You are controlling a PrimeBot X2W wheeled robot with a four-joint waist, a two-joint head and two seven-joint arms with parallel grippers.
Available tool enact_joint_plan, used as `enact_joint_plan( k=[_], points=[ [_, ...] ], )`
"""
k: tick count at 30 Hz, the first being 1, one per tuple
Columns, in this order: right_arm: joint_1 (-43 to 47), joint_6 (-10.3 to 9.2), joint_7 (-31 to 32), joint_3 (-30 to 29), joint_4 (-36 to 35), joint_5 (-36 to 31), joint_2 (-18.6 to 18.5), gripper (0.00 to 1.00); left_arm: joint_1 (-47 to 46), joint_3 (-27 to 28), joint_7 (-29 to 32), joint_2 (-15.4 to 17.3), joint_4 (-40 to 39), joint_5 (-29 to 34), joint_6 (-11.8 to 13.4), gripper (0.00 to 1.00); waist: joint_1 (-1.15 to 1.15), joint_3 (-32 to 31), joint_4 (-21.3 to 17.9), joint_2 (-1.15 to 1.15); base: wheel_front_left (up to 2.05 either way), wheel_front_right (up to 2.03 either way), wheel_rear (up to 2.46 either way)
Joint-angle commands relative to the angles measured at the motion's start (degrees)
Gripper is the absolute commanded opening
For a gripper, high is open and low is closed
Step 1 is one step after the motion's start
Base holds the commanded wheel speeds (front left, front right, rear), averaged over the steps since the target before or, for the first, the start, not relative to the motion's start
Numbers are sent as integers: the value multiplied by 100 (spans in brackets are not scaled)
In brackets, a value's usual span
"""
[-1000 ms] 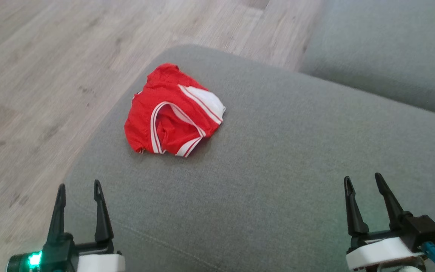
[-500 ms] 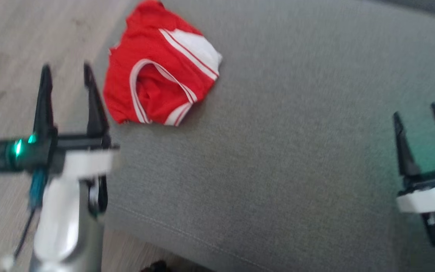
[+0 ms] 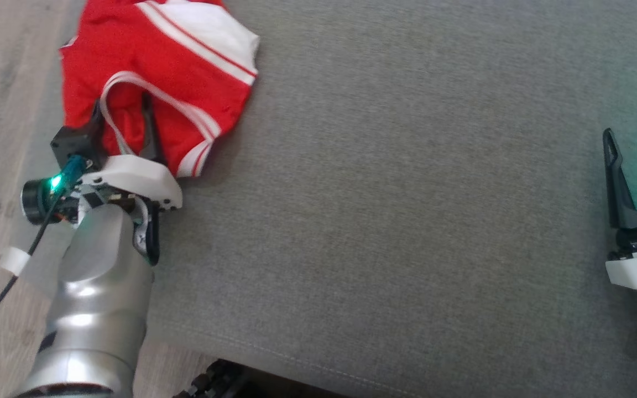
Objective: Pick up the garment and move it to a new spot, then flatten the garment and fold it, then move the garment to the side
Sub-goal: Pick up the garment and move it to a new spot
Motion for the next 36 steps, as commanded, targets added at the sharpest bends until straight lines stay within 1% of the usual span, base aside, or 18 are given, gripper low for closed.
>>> enact_joint_plan(
  k=[1, 4, 5, 6, 8, 9, 12, 16, 19, 24, 26, 29, 30, 33, 36],
  points=[
    [20, 39, -61, 115, -169, -38, -62, 100, -41, 189, -24, 333, 21, -11, 75, 100, -1, 53, -86, 0, 0, 0, 0],
    [14, 39, -61, 131, -158, -47, -24, 100, -221, 178, -82, 463, 403, 35, 204, 100, -1, 60, -136, 0, 0, 0, 0],
    [5, 39, -61, 134, -149, -48, -7, 100, -272, 174, -114, 500, 443, 51, 248, 36, -1, 49, -150, 0, 0, 0, 0],
    [-4, 39, -61, 137, -132, -49, 13, 100, -316, 157, -141, 533, 443, 80, 288, 0, -1, 22, -162, 0, 0, 0, 0],
    [-20, 39, -61, 152, -88, -49, 74, 100, -377, 115, -171, 585, 334, 138, 330, 0, -1, -83, -184, 0, 0, 0, 0],
    [-27, 39, -61, 175, -61, -47, 115, 100, -388, 84, -175, 619, 150, 183, 347, 0, -1, -179, -203, 0, 0, 0, 0],
    [-51, 39, -61, 268, 23, -15, 285, 100, -284, 3, -179, 759, -562, 322, 356, 0, -1, -530, -313, 0, 0, 0, 0],
    [-42, 39, -61, 371, 136, 37, 605, 100, -133, -116, -180, 995, -1453, 502, 311, 0, -1, -1119, -576, 0, 0, 0, 0],
    [5, 39, -61, 396, 196, 84, 871, 100, -114, -250, -181, 1147, -2030, 604, 178, 0, -1, -1547, -860, 0, 0, 0, 0],
    [110, 39, -61, 407, 244, 107, 1251, 100, -165, -623, -110, 1338, -2809, 858, -87, 0, -1, -2186, -1519, 0, 0, 0, 0],
    [175, 39, -61, 436, 246, -11, 1335, 100, -183, -784, 44, 1330, -3143, 924, -192, 0, -1, -2376, -1810, 0, 0, 0, 0],
    [258, 39, -61, 444, 190, -94, 1500, 100, -216, -1001, 338, 1214, -3617, 899, -373, 0, -1, -2534, -2262, 0, 0, 0, 0],
    [258, 39, -61, 444, 190, -94, 1500, 100, -216, -1001, 338, 1214, -3617, 899, -373, 0, -1, -2534, -2262, 0, 0, 0, 0],
    [279, 39, -61, 512, 103, -97, 1617, 100, -281, -1216, 592, 1056, -4006, 839, -497, 0, -1, -2558, -2719, 0, 0, 0, 0],
    [277, 39, -61, 569, 20, -80, 1686, 100, -343, -1390, 756, 869, -4260, 748, -559, 0, -1, -2530, -3156, 0, 0, 0, 0]
  ],
)
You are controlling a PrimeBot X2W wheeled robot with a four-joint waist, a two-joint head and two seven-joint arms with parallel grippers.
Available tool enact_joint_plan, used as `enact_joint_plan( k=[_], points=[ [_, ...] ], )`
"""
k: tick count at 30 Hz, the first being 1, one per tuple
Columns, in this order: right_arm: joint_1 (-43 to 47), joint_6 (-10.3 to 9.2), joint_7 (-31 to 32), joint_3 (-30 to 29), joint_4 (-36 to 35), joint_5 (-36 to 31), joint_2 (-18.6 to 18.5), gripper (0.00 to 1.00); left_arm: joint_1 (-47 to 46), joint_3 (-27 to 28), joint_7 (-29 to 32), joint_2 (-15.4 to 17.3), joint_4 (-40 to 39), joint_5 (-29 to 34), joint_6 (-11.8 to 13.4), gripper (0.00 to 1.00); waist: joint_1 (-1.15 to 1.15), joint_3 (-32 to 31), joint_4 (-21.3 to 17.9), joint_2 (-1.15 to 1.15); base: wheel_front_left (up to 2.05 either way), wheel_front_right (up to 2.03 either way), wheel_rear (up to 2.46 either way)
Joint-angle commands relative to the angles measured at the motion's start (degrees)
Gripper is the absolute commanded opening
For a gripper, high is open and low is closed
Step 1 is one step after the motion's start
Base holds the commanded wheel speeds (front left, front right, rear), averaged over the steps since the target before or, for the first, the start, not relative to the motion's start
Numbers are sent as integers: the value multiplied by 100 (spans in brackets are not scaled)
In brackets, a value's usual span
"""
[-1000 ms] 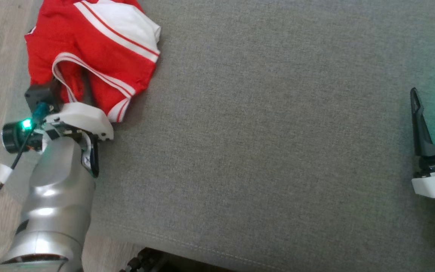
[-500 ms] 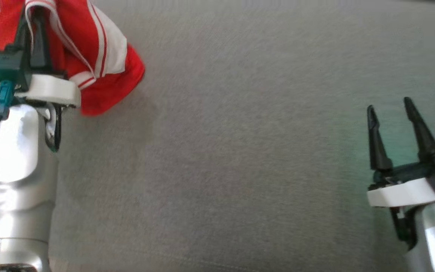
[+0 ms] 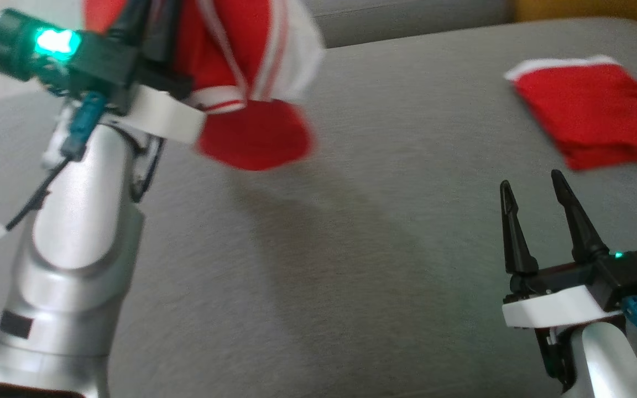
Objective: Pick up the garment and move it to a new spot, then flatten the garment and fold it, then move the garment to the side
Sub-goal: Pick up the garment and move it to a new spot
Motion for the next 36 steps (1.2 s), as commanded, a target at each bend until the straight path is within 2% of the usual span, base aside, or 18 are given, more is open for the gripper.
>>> enact_joint_plan(
  k=[1, 4, 7, 11, 15, 16, 17, 18, 21, 23, 28, 36],
  points=[
    [-150, 39, -36, 134, -228, 11, 21, 100, -379, 149, 26, 138, -233, -25, -1, 0, 1, -158, -697, 0, 0, 0, 0],
    [-189, 39, -36, 150, -317, 37, 53, 100, -472, 12, 59, -18, -203, -63, -18, 0, 1, -35, -1015, 0, 0, 0, 0],
    [-228, 39, -36, 134, -398, 62, 73, 100, -463, -140, -14, -175, 169, -228, -86, 0, 1, 130, -1240, 0, 0, 0, 0],
    [-306, 39, -36, 235, -454, 238, 81, 100, -372, -453, -301, -177, 1049, -105, -125, 0, 1, 466, -1417, 0, 0, 0, 0],
    [-462, 39, -36, 416, -475, 413, 82, 100, -265, -652, -644, -310, 2073, -8, 0, 0, 1, 903, -1471, 0, 0, 0, 0],
    [-496, 39, -36, 451, -473, 453, 83, 100, -245, -675, -722, -352, 2314, -18, 34, 4, 1, 990, -1466, 0, 0, 0, 0],
    [-526, 39, -36, 478, -467, 489, 83, 100, -219, -694, -780, -395, 2543, -41, 60, 48, 1, 1051, -1454, 0, 0, 0, 0],
    [-545, 39, -36, 481, -466, 514, 83, 100, -202, -709, -834, -443, 2716, -67, 102, 100, 1, 1110, -1425, 0, 0, 0, 0],
    [-569, 39, -36, 435, -476, 554, 83, 100, -86, -737, -929, -577, 2920, -218, 220, 100, 1, 1202, -1266, 0, 0, 0, 0],
    [-560, 39, -36, 436, -446, 542, 83, 100, 69, -742, -942, -626, 2728, -329, 312, 100, 1, 1174, -1146, 0, 0, 0, 0],
    [-459, 39, -36, 394, -313, 438, 83, 100, 1087, -555, -946, -665, 1518, -640, 642, 100, 1, 790, -836, 0, 0, 0, 0],
    [113, 39, -36, 167, -57, 316, 84, 100, 3292, -96, -947, -685, -637, -744, 1271, 100, 1, -298, -151, 0, 0, 0, 0]
  ],
)
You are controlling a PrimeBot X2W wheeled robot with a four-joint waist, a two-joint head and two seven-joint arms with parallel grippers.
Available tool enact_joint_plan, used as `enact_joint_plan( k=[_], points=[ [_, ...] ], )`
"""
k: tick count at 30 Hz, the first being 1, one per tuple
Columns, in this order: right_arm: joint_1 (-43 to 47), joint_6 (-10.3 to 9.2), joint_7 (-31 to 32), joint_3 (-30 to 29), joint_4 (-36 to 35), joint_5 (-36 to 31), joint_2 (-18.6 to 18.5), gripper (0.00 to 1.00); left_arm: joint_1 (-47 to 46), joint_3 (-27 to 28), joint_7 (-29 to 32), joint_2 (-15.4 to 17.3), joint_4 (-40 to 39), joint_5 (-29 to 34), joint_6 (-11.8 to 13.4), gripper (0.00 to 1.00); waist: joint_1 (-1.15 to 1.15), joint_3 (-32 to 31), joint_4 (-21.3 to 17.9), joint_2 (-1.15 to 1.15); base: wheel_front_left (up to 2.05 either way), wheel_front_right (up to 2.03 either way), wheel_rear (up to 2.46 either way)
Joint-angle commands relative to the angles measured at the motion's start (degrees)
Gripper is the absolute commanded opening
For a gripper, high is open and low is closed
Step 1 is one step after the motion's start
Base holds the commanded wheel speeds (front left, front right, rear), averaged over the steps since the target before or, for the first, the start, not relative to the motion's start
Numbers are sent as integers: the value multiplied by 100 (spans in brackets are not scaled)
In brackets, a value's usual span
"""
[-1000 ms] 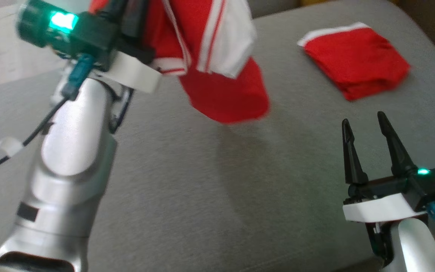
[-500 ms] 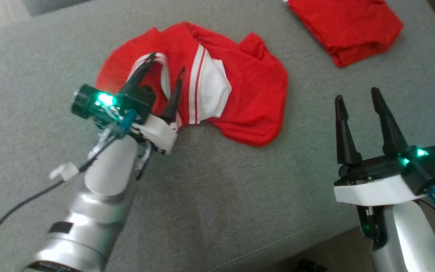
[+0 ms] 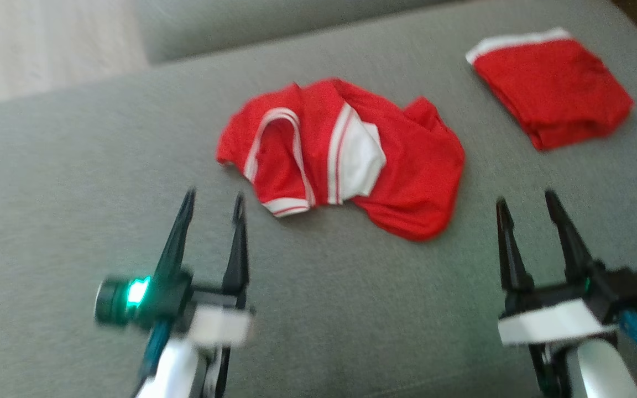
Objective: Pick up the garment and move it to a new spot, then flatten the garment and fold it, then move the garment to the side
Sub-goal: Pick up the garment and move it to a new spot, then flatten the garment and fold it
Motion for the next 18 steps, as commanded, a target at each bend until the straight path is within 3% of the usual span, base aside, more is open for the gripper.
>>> enact_joint_plan(
  k=[1, 7, 13, 18],
  points=[
    [70, 39, -36, 80, -135, -34, -14, 100, 241, 275, -28, 27, -485, 33, 120, 100, 1, -629, 512, 0, 0, 0, 0],
    [492, 39, -36, -11, -123, 70, -14, 100, 1320, 526, -29, 23, -1223, 172, 387, 100, 1, -1043, 868, 0, 0, 0, 0],
    [857, 39, -36, -53, -34, 163, -14, 100, 2147, 807, -29, 22, -1395, 342, 507, 100, 1, -1339, 1086, 0, 0, 0, 0],
    [923, 39, -36, -40, 40, 189, -14, 100, 2258, 945, -29, 21, -1425, 363, 474, 100, 1, -1361, 1171, 0, 0, 0, 0]
  ],
)
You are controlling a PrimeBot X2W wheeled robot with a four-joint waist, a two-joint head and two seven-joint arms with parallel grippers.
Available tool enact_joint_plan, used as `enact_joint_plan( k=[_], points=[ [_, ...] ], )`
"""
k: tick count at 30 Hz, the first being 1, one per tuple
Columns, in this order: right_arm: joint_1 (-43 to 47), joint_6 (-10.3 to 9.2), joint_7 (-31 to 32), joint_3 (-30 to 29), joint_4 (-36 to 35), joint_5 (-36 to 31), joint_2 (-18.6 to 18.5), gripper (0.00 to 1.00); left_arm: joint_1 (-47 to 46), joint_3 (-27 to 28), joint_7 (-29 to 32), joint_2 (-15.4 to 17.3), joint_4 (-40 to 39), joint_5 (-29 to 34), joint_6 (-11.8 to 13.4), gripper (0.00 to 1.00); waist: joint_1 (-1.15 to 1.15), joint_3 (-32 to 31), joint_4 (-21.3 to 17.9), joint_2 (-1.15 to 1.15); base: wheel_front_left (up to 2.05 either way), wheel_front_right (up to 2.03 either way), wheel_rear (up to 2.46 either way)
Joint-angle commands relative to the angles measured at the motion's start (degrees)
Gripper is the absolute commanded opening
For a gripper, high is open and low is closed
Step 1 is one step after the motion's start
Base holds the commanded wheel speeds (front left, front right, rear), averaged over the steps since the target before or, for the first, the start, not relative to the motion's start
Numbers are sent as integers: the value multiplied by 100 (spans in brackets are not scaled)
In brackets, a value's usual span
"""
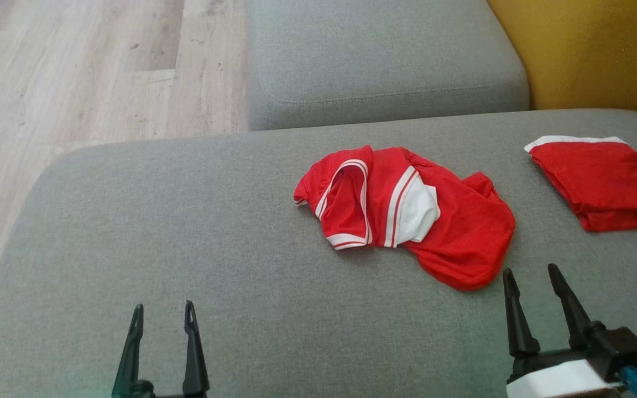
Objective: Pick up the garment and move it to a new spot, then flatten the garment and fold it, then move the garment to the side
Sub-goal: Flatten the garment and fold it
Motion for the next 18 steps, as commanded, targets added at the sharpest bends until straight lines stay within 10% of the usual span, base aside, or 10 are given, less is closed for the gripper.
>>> enact_joint_plan(
  k=[1, 18],
  points=[
    [-178, 39, -36, 154, -118, 20, -28, 100, -262, 223, -29, -16, -196, 72, -34, 100, 1, -20, 37, 0, 0, 0, 0],
    [-196, 39, -36, 188, 127, -18, -28, 100, -305, 310, -29, -17, 21, 130, -278, 100, 1, -57, -30, 0, 0, 0, 0]
  ],
)
